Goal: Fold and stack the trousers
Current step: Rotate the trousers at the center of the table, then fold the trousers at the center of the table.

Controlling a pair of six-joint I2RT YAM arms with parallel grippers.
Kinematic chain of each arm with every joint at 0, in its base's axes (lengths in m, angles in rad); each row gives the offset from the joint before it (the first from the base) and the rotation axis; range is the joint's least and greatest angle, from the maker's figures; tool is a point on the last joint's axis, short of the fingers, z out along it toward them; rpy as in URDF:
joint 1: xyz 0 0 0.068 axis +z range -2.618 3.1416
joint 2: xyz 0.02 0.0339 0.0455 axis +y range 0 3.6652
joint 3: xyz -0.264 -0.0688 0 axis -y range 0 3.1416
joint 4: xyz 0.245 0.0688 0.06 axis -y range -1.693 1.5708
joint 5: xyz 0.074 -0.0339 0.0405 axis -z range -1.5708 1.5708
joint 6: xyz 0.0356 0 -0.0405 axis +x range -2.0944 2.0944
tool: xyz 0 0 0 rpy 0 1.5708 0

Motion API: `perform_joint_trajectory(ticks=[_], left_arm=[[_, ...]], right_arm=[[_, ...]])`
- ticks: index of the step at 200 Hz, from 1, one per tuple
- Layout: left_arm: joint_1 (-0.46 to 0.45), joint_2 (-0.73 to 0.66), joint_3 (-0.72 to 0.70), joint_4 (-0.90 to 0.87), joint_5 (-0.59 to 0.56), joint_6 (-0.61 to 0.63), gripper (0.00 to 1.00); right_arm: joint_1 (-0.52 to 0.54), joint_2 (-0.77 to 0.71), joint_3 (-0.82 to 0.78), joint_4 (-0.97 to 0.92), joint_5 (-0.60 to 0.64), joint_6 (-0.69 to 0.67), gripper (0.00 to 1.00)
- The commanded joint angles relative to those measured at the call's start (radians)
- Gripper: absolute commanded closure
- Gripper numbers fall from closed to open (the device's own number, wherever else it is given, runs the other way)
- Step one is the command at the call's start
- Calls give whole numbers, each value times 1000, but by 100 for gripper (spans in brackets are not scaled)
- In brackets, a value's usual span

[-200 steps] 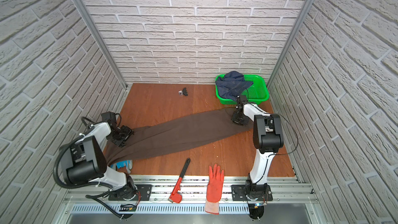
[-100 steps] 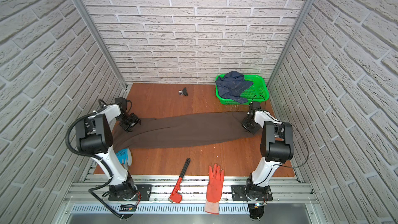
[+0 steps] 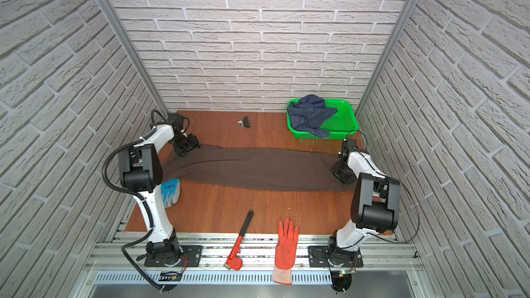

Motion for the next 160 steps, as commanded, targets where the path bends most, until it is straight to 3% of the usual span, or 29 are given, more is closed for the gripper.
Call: perform_joint_trajectory(ticks=[1, 36, 78, 115, 160], left_arm=[[43, -246, -25, -13, -50, 70, 21], [171, -384, -155, -17, -46, 110, 15], [311, -269, -244, 26, 69, 138, 15], [312, -118, -189, 60, 150, 127, 15], [261, -7, -88, 48, 124, 179, 13]], right_arm=[[82, -55, 70, -60, 11, -15, 74], [268, -12, 117, -43, -32, 14, 73], [398, 125, 113, 34, -94, 27, 74], [412, 230, 85, 82, -101, 3, 74], [413, 280, 83, 99, -104, -24, 74]])
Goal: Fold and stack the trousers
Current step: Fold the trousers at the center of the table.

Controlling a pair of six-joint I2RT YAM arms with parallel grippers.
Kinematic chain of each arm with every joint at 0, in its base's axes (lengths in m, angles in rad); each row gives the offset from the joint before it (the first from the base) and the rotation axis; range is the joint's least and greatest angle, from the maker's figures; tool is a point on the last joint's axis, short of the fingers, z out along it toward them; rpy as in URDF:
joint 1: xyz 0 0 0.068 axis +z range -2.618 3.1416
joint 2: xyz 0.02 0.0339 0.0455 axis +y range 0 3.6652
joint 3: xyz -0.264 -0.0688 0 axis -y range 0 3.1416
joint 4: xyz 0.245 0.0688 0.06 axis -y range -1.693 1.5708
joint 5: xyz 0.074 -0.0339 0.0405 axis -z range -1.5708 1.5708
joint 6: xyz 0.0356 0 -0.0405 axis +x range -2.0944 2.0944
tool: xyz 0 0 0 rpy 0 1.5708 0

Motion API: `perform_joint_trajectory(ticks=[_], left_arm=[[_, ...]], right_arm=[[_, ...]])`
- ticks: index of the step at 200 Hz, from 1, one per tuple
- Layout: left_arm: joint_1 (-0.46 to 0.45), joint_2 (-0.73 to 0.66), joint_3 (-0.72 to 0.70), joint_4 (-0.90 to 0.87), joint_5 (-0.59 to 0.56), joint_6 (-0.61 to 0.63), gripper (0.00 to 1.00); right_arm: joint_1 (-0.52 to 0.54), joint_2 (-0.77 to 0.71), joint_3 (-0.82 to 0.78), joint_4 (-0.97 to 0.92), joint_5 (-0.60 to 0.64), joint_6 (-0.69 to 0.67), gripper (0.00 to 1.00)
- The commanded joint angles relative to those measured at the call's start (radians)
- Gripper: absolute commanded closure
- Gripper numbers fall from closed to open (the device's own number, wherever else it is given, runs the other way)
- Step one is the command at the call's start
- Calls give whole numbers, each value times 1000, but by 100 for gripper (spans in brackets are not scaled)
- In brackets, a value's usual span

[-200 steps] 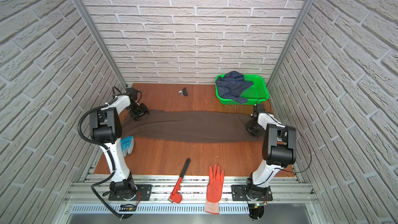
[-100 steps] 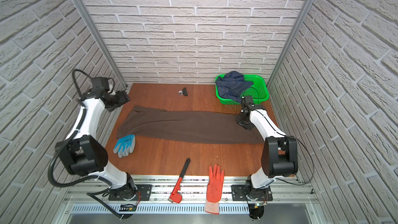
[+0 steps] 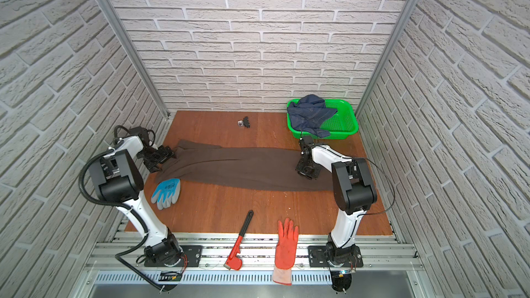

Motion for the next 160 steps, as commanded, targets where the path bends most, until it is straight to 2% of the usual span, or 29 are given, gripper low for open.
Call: perform_joint_trajectory(ticks=[1, 30, 76, 88, 106, 121, 138, 160], left_arm=[[-31, 37, 71, 18, 19, 43, 13], [-79, 122, 158, -45, -13, 80, 19], [-134, 193, 208, -132, -67, 112, 30], [-142, 198, 213, -146, -82, 119, 42], [-148, 159, 203, -154, -129, 121, 79], [-158, 67, 179, -140, -175, 129, 100], [-192, -44, 202, -179, -254, 140, 100], [-313, -128, 274, -270, -337, 119, 100]], right_arm=[[1, 48, -18, 36, -4, -23, 74], [1, 66, 5, 22, -10, -30, 74], [1, 42, 5, 11, -29, -33, 75], [1, 31, 5, 8, -32, -35, 75], [1, 20, 8, -2, -29, -41, 76], [1, 19, 10, -8, -30, -46, 78], [1, 21, 6, -8, -33, -50, 79], [1, 17, 3, -6, -41, -53, 80]])
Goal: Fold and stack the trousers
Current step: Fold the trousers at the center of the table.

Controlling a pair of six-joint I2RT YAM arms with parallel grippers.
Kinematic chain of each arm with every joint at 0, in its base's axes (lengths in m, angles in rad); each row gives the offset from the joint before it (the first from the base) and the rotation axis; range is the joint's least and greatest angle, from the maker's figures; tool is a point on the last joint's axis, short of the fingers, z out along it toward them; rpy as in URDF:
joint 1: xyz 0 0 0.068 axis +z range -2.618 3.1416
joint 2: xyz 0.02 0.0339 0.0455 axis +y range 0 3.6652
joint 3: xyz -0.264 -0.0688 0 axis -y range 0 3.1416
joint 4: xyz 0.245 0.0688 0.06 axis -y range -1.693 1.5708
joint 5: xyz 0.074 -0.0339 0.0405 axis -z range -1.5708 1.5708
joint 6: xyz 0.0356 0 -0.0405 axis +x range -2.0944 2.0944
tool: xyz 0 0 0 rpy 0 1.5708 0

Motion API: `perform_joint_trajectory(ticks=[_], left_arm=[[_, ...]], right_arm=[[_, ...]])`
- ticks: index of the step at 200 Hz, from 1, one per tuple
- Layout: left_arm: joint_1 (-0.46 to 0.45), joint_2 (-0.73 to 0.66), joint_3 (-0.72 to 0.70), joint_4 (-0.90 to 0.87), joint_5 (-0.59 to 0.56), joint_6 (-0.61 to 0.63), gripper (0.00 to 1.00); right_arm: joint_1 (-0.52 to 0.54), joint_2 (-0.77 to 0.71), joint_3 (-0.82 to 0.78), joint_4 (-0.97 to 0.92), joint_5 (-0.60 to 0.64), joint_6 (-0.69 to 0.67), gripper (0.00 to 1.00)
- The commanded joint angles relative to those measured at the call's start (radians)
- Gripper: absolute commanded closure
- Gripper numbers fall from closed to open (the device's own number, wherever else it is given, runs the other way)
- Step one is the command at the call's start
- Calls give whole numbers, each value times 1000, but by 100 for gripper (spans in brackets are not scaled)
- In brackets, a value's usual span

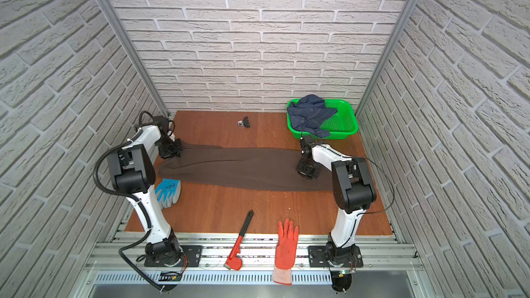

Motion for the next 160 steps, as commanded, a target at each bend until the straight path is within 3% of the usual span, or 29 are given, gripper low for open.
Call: perform_joint_trajectory(ticks=[1, 20, 54, 64, 73, 89, 114, 160], left_arm=[[-118, -160, 90, -111, -135, -1, 100], [-288, -139, 126, -179, -181, -81, 100], [-537, 6, 97, -142, -111, -299, 100], [-576, 55, 99, -117, -60, -333, 85], [-606, 78, 104, -100, -26, -347, 64], [-628, 62, 116, -84, -14, -349, 45], [-628, -49, 138, -78, -25, -324, 27], [-547, -139, 83, -108, -42, -295, 14]], right_arm=[[3, 6, -16, 21, -27, -13, 80], [3, -1, -21, 22, -30, -12, 80], [3, -14, -21, 11, -28, -19, 80], [3, -19, -18, 4, -25, -24, 80], [3, -25, -14, -4, -20, -29, 80], [1, -35, -8, -18, -13, -38, 80], [0, -49, -4, -23, -8, -41, 80], [1, -49, -3, -16, -22, -36, 80]])
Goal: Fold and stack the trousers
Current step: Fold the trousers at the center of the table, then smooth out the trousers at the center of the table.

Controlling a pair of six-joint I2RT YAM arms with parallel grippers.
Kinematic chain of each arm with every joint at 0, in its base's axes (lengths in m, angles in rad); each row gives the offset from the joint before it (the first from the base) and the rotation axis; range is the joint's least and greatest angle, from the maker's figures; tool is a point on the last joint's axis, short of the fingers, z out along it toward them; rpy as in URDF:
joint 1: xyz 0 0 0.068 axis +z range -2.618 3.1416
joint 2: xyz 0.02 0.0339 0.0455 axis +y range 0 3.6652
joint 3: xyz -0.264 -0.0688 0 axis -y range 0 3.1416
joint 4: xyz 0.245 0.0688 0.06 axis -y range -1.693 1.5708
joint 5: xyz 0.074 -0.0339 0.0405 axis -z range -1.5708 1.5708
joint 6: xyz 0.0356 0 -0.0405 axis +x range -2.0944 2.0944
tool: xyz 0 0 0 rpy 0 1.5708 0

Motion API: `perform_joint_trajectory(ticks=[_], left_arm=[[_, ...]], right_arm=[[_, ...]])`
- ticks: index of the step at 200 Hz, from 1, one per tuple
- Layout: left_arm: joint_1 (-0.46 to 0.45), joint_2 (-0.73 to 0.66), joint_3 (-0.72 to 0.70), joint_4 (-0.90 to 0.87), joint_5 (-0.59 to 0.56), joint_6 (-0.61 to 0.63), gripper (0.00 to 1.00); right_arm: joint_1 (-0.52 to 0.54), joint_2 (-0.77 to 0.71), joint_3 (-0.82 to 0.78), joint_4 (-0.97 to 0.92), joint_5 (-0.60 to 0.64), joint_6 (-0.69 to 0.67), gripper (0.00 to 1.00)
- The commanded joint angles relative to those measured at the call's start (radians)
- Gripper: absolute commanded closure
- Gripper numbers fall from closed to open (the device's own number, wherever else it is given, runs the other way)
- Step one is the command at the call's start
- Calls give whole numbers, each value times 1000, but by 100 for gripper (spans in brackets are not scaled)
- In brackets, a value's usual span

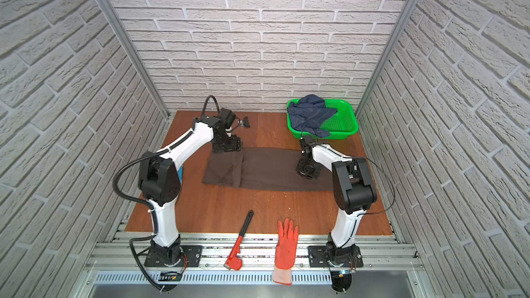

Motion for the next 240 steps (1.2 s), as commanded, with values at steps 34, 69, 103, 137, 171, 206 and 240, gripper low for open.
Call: perform_joint_trajectory(ticks=[34, 69, 103, 137, 171, 206, 240], left_arm=[[167, 1, -162, 109, 167, 26, 13], [205, 72, -230, 209, 317, -4, 19], [213, 72, -325, 273, 365, -41, 25], [172, 11, -373, 343, 423, -51, 76], [106, -28, -357, 299, 390, -26, 98], [132, -52, -360, 264, 329, -2, 100], [261, -148, -329, 134, 93, 81, 100]], right_arm=[[1, -45, -7, -16, -10, -12, 80], [1, -53, -7, -22, -9, -15, 80], [2, -62, -9, -22, -12, -14, 80], [4, -68, 0, -24, -33, -16, 83], [45, -83, 31, -35, -56, -28, 84], [181, -57, 119, -55, -61, -41, 84], [241, -23, 165, -67, -53, -34, 84]])
